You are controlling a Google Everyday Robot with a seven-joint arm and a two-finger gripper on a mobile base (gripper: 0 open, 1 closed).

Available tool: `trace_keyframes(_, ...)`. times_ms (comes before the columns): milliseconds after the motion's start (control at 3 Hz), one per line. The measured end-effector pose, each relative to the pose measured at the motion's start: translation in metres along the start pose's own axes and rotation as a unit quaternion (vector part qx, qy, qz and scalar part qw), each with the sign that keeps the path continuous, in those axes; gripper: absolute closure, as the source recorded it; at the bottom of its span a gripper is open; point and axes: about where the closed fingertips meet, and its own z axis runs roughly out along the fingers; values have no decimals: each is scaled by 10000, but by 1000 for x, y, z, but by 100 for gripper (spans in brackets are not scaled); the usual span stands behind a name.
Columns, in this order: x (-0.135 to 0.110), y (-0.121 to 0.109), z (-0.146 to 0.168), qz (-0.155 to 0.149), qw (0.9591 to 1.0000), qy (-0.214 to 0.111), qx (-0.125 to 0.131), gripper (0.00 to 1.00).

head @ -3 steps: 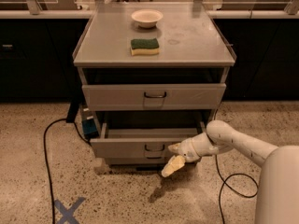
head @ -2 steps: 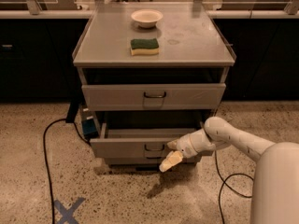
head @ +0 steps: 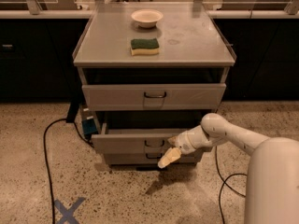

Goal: Close middle drawer

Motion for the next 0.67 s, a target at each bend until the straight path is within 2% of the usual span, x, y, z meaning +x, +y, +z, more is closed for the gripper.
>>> trace_keyframes(333, -8, -12, 0, -93, 9998, -49, 141, 0)
trace_keyframes(667, -24, -28, -4, -167, 9988, -194, 413, 0)
